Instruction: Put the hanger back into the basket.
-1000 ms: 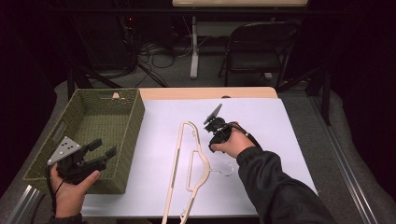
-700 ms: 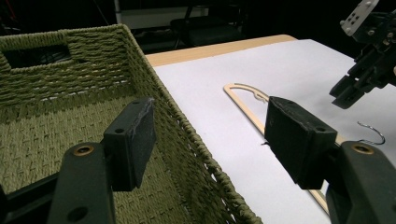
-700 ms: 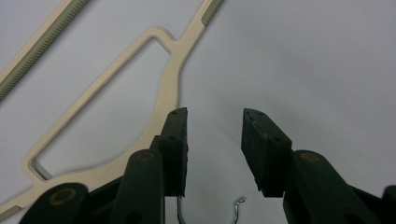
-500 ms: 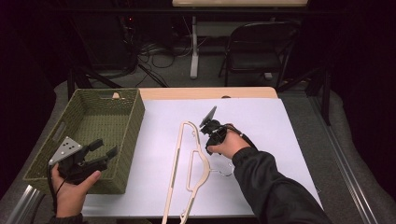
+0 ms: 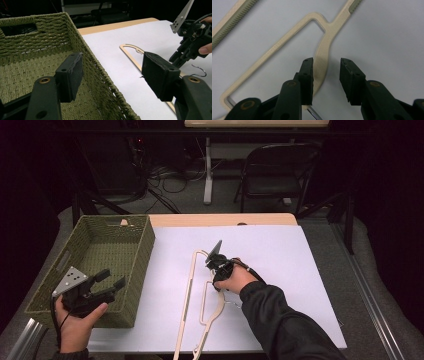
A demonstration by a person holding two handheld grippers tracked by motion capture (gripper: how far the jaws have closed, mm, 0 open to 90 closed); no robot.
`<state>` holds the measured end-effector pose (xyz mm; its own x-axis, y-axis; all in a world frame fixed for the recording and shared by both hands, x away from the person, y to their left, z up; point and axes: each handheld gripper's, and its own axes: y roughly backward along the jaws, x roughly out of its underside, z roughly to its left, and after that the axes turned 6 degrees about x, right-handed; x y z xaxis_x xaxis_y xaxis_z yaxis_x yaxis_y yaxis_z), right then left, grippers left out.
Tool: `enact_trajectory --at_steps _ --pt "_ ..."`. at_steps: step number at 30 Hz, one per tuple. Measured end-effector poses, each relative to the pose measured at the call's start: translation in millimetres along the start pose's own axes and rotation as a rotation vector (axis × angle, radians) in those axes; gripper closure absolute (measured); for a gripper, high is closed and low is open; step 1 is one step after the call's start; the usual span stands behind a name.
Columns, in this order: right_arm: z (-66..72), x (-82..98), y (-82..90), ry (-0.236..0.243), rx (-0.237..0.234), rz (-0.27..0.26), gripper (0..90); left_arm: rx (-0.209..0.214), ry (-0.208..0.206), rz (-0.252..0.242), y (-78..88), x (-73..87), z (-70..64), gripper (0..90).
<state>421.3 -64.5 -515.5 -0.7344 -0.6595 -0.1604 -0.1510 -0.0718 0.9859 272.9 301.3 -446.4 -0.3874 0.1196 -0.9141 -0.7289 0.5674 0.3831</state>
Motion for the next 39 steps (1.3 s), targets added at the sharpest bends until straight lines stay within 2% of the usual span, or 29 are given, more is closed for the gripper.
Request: enact_trajectory --at_steps 2,4,8,11,14,15,16,20,22,25,26,28,29,31,35,37,39 --pt "2.1 -0.2 -3.5 -0.012 -0.010 -0.008 63.9 0.000 -0.002 0.002 -0.5 0.2 -0.1 33.6" --pt "2.6 -1.3 -4.7 0.000 -0.014 0.012 64.2 0.000 -0.001 0.003 -0.9 0.5 -0.1 33.6" --pt "5.4 -2.1 -6.9 -0.002 -0.020 0.009 64.9 0.002 0.000 0.000 -0.8 0.6 0.4 33.6" --pt "7.3 -2.6 -7.4 -0.006 -0.027 0.033 65.4 0.000 0.002 0.001 -0.7 0.6 0.7 33.6" --pt "7.7 -2.1 -9.3 -0.002 -0.024 0.019 65.5 -0.002 0.003 0.000 -0.3 0.7 1.1 33.6" --pt "9.2 -1.4 -10.7 -0.027 -0.030 0.004 65.5 -0.004 0.004 -0.001 -0.2 0.8 1.0 33.6" --pt "7.6 -2.8 -8.6 -0.003 -0.024 0.045 65.4 -0.005 0.004 -0.001 0.0 0.7 1.0 33.6" --pt "10.5 -2.5 -11.0 -0.022 -0.014 0.020 64.9 -0.005 0.004 -0.002 0.2 0.6 1.3 33.6" --pt "10.6 -3.5 -10.2 -0.013 -0.006 0.035 64.7 -0.006 0.004 -0.001 0.0 0.7 1.2 33.6" --pt "12.1 -3.4 -11.6 -0.033 -0.004 0.022 65.3 -0.002 0.003 -0.001 -0.5 0.6 1.1 33.6" --pt "10.8 -4.4 -10.6 -0.014 0.003 0.037 65.7 -0.002 0.002 -0.001 -0.6 0.6 1.0 33.6" --pt "10.9 -4.5 -10.6 -0.013 0.008 0.039 66.6 -0.001 0.002 -0.001 -0.7 0.6 0.9 33.6" --pt "11.6 -4.4 -11.7 -0.034 0.005 0.029 68.0 -0.001 0.002 -0.001 -0.7 0.6 0.9 33.6" --pt "11.4 -5.6 -10.4 -0.030 0.014 0.052 68.7 -0.001 0.001 -0.001 -0.4 0.4 1.0 33.6" --pt "12.4 -6.2 -10.9 -0.039 0.031 0.052 70.2 -0.002 0.003 -0.004 -0.1 0.3 0.8 33.6" --pt "12.4 -6.3 -10.7 -0.084 0.041 0.056 71.5 -0.002 0.001 -0.004 0.3 0.0 0.4 33.6" --pt "12.5 -6.8 -12.1 -0.096 0.038 0.048 71.8 -0.003 0.000 -0.005 0.3 -0.2 -0.2 33.6"
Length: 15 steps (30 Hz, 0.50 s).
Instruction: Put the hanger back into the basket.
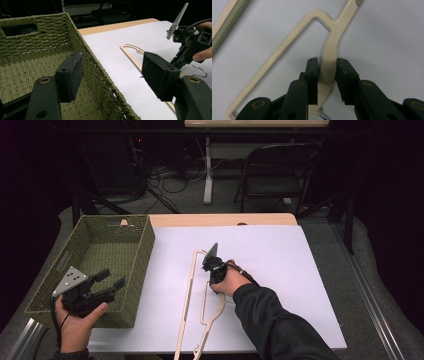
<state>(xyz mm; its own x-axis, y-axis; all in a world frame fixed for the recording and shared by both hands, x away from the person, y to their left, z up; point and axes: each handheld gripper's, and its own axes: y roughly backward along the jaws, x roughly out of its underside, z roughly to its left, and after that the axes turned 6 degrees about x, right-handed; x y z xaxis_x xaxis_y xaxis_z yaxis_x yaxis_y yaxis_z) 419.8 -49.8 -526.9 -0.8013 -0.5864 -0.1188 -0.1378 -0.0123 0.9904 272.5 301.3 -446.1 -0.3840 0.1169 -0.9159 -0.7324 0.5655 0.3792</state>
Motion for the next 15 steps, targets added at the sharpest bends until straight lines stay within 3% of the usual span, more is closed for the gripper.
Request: enact_trajectory --at_steps 1,4,5,6,12,15 --pt "-1.2 -1.6 1.7 0.022 0.011 0.027 72.0 0.001 -0.002 0.000 0.0 -0.1 -0.2 33.6" --pt "-0.5 -1.6 0.7 -0.013 0.010 0.016 72.6 0.004 -0.003 -0.002 -0.3 -0.2 -0.6 33.6" --pt "0.0 -0.4 -1.6 -0.067 -0.011 -0.010 73.2 0.006 -0.003 -0.001 -0.8 -0.2 -1.2 33.6" --pt "-3.2 -2.2 1.5 -0.047 -0.012 0.033 73.6 0.005 -0.004 0.002 -1.0 -0.3 -1.6 33.6" --pt "-7.6 -2.0 1.9 -0.087 -0.010 0.042 74.7 0.013 -0.008 0.004 -2.7 -0.3 -3.5 33.6" --pt "-11.1 -0.1 1.5 -0.126 -0.040 0.015 75.2 0.017 -0.010 0.003 -4.2 -0.1 -5.5 33.6"
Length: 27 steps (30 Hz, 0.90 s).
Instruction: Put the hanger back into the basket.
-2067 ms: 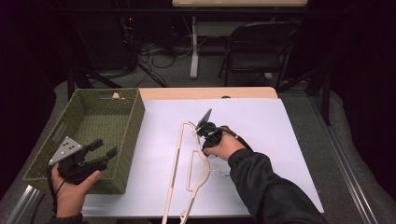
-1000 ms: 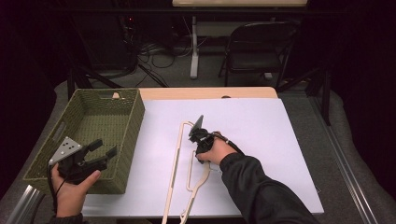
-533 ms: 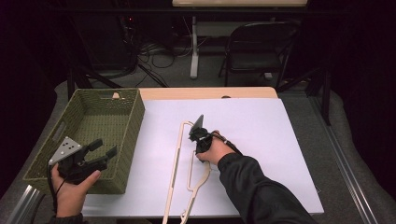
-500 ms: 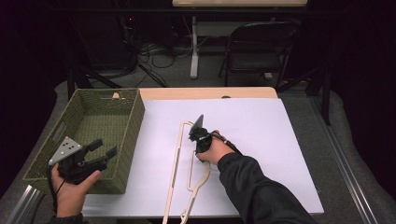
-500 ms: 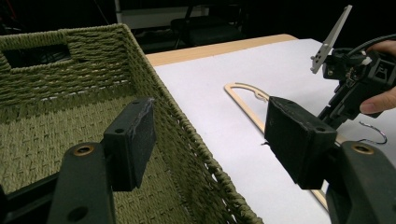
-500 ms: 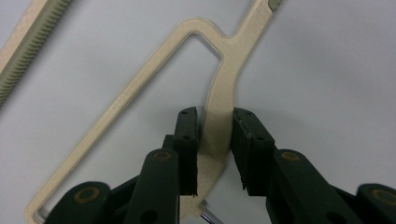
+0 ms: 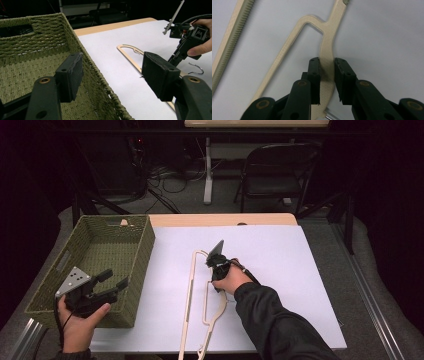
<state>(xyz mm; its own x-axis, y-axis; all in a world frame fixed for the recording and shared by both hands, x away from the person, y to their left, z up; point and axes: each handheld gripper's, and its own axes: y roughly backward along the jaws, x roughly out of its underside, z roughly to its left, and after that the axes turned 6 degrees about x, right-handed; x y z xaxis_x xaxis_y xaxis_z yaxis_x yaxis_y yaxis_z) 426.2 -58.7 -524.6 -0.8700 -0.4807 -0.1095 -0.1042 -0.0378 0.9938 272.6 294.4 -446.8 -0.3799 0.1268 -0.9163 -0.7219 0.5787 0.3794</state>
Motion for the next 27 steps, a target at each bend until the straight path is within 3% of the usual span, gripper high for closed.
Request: enact_trajectory --at_steps 7,9,10,12,14,17,19,20,24,25,26,27 --pt "-1.9 2.4 2.7 0.011 0.010 -0.029 75.2 0.032 -0.025 0.004 -7.0 -1.3 -12.1 33.9" --pt "-1.3 4.3 3.6 -0.001 0.001 -0.060 75.3 0.052 -0.037 0.013 -11.3 -1.6 -18.8 33.8" --pt "-2.6 4.2 6.2 0.023 0.009 -0.047 75.3 0.064 -0.044 0.018 -14.2 -1.5 -22.5 33.9" --pt "-1.2 6.1 6.4 0.019 0.020 -0.081 75.3 0.102 -0.050 0.030 -20.4 -0.9 -30.4 33.8" --pt "-1.1 6.9 8.7 0.030 0.029 -0.081 75.2 0.135 -0.056 0.045 -28.1 0.7 -39.9 33.8" --pt "-1.1 7.8 11.0 0.037 0.026 -0.080 75.2 0.197 -0.044 0.076 -44.4 6.0 -53.6 34.6" --pt "-1.1 8.0 11.2 0.038 0.028 -0.080 75.2 0.211 -0.039 0.089 -51.1 8.9 -58.7 35.1" --pt "-0.5 8.3 11.6 0.034 0.038 -0.082 75.2 0.230 -0.039 0.134 -66.1 15.5 -67.5 35.8" --pt "-2.0 8.9 11.2 0.038 0.035 -0.082 75.2 0.249 -0.031 0.219 -95.6 30.8 -76.6 38.6" --pt "-1.5 10.2 8.3 0.027 0.028 -0.127 75.2 0.251 -0.019 0.237 -101.6 34.3 -78.2 39.4" --pt "-2.2 9.5 11.7 0.037 0.033 -0.085 75.2 0.260 -0.004 0.246 -106.7 36.8 -80.6 39.9" --pt "-1.8 10.1 11.2 0.029 0.034 -0.090 75.2 0.286 0.013 0.246 -111.3 38.4 -84.8 41.0"
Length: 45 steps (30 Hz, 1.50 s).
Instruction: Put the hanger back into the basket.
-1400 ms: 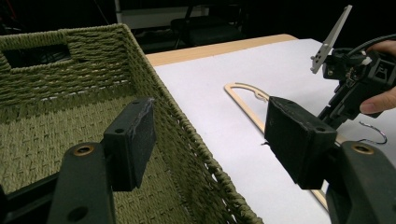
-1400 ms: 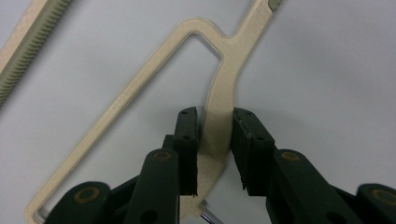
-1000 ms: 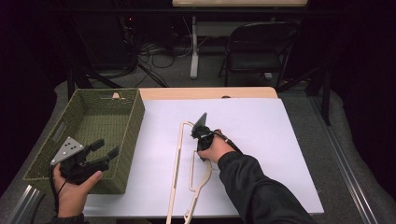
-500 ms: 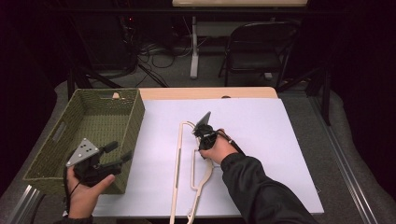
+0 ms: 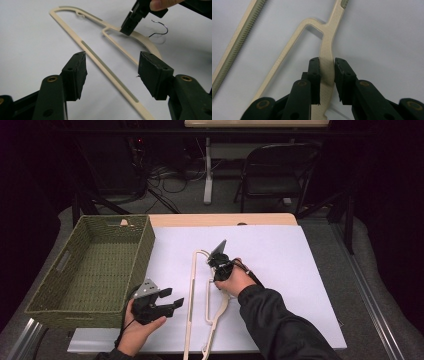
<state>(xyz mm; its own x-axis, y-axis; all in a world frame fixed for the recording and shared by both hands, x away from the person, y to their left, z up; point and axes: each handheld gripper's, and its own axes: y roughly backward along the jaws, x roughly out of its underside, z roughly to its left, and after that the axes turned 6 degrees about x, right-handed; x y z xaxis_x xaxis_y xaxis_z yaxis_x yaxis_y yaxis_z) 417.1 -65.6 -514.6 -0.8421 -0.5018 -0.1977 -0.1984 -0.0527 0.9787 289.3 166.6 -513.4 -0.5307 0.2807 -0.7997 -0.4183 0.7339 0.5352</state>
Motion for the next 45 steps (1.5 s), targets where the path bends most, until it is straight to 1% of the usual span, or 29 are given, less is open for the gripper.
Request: enact_trajectory --at_steps 1,2,4,6,8,9,10,11,12,13,15,17,18,19,21,22,23,25,27,29,30,33,35,38,39,40,42,43,45 --pt "0.5 0.6 -0.6 -0.012 -0.004 -0.008 75.2 0.029 0.000 0.004 -6.2 -0.5 -4.0 42.6" --pt "-0.7 0.3 -0.5 0.001 0.004 0.002 75.2 0.042 -0.015 0.019 -12.5 -1.5 -9.1 42.9" --pt "-1.5 0.5 -1.5 0.002 0.003 0.001 75.2 0.054 -0.058 0.049 -25.7 -2.7 -19.6 44.4" --pt "-1.5 0.1 -0.8 0.000 -0.001 0.017 75.2 0.089 -0.078 0.079 -38.7 -2.3 -29.0 44.5" --pt "-1.3 0.3 -0.4 0.002 0.007 0.013 75.2 0.109 -0.097 0.107 -50.2 -1.6 -37.6 44.5" --pt "-1.2 0.5 -0.1 0.001 0.007 0.014 75.2 0.109 -0.097 0.107 -50.2 -1.6 -37.6 44.5" --pt "-1.2 0.6 0.2 0.001 0.007 0.014 75.2 0.125 -0.109 0.122 -60.0 -1.0 -43.6 44.6" --pt "0.2 3.5 -6.6 -0.034 -0.022 -0.086 75.2 0.132 -0.110 0.133 -63.9 -1.2 -46.1 45.0" --pt "1.3 2.5 -1.7 -0.044 -0.009 -0.019 75.2 0.140 -0.110 0.136 -67.8 -1.5 -47.9 45.5" --pt "1.3 2.5 -1.3 -0.042 -0.007 -0.016 75.2 0.145 -0.102 0.139 -71.2 -1.9 -49.3 45.8" --pt "-0.8 1.2 1.9 -0.004 0.001 0.022 75.2 0.161 -0.090 0.140 -77.1 -3.9 -51.5 47.1" --pt "0.3 1.6 1.4 -0.018 0.001 0.009 75.2 0.162 -0.092 0.143 -79.8 -5.2 -52.5 47.6" --pt "1.0 1.8 1.0 -0.021 0.006 0.000 75.2 0.158 -0.088 0.149 -85.5 -7.5 -54.5 48.3" --pt "0.5 1.6 0.8 -0.008 0.006 -0.007 75.2 0.162 -0.078 0.149 -88.5 -8.0 -55.5 48.8" --pt "1.3 0.5 3.8 0.002 0.017 0.017 75.2 0.159 -0.079 0.164 -93.7 -8.1 -57.3 48.9" --pt "1.8 0.3 4.3 0.004 0.016 0.015 75.2 0.159 -0.079 0.164 -93.7 -8.1 -57.3 49.2" --pt "2.4 0.3 4.6 0.005 0.013 0.015 75.2 0.155 -0.077 0.184 -98.1 -6.6 -59.1 49.7" --pt "3.7 0.2 5.5 0.004 0.015 0.023 75.2 0.138 -0.079 0.199 -101.9 -4.6 -60.1 50.6" --pt "4.5 0.7 5.0 -0.002 0.012 0.013 75.2 0.119 -0.089 0.213 -104.7 -3.2 -61.0 51.1" --pt "4.7 1.0 4.7 -0.008 0.009 0.007 75.2 0.115 -0.100 0.224 -107.9 -1.8 -62.1 52.1" --pt "3.5 0.4 6.2 0.007 0.009 0.024 75.2 0.115 -0.097 0.229 -109.3 -1.0 -62.9 52.4" --pt "3.4 0.7 7.2 0.009 0.014 0.025 75.2 0.110 -0.098 0.235 -111.7 0.7 -64.2 54.2" --pt "2.9 0.8 8.3 0.006 0.002 0.028 75.2 0.106 -0.100 0.234 -112.3 1.2 -64.7 56.2" --pt "3.0 1.2 8.8 0.006 0.009 0.021 75.2 0.100 -0.104 0.236 -112.2 1.3 -65.1 63.3" --pt "3.0 1.2 8.8 0.006 0.009 0.021 75.2 0.094 -0.110 0.238 -112.1 1.4 -65.3 63.3" --pt "2.9 1.4 9.1 0.006 0.008 0.023 75.2 0.087 -0.116 0.241 -111.5 1.4 -64.8 69.3" --pt "2.6 1.5 9.1 0.005 0.008 0.024 75.2 0.090 -0.107 0.239 -111.7 1.5 -64.7 70.0" --pt "2.0 1.3 9.5 0.003 -0.003 0.031 75.2 0.086 -0.107 0.239 -111.4 1.4 -64.5 70.3" --pt "1.8 1.5 9.4 -0.002 0.007 0.028 75.2 0.089 -0.098 0.239 -110.5 0.9 -63.7 71.0"
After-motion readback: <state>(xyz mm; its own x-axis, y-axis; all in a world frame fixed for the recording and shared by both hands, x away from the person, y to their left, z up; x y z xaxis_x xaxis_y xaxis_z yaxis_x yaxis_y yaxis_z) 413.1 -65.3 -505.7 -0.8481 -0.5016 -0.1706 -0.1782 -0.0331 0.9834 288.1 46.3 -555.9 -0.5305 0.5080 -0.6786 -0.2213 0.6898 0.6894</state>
